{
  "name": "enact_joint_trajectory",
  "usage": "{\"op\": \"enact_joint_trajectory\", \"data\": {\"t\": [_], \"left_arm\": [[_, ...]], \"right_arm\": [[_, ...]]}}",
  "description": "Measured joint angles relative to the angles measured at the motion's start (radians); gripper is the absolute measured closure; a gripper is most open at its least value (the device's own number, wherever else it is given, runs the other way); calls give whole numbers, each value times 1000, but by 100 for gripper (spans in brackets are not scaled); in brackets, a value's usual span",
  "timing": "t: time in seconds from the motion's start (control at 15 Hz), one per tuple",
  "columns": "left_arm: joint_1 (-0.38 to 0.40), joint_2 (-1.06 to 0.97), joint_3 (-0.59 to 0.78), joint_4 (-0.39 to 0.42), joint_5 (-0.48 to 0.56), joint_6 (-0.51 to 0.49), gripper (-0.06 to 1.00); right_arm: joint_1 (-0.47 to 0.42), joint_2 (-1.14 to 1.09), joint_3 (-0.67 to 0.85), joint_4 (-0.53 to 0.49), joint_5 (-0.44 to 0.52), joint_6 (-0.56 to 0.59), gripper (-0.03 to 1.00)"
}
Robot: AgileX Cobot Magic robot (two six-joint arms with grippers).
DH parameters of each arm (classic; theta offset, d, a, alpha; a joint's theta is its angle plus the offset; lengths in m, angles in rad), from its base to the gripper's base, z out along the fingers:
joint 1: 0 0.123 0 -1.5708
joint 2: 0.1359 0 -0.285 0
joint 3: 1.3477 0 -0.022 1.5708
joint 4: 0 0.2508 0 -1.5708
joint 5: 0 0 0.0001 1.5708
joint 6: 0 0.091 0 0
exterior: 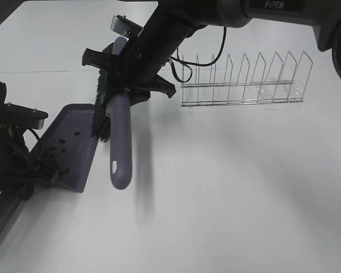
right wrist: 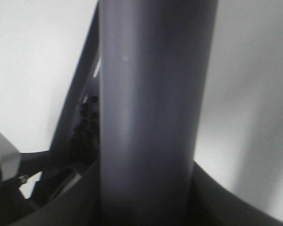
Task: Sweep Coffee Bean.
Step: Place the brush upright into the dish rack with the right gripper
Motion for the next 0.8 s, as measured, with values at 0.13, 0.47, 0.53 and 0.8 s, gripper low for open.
{"op": "enact_joint_trajectory", "data": {"t": [0.13, 0.47, 0.53, 0.8], "left_arm": [[0, 0, 0, -1, 0, 2, 61], [0, 0, 0, -7, 0, 2, 61], [0, 0, 0, -8, 0, 2, 61], [0, 0, 0, -8, 0, 2, 61]], "right_arm": [[-9, -30, 0, -160, 66, 44, 67], [-21, -51, -1, -432, 226, 101, 67], [-22, -51, -1, -449, 240, 105, 67], [-22, -52, -1, -463, 243, 106, 67]]}}
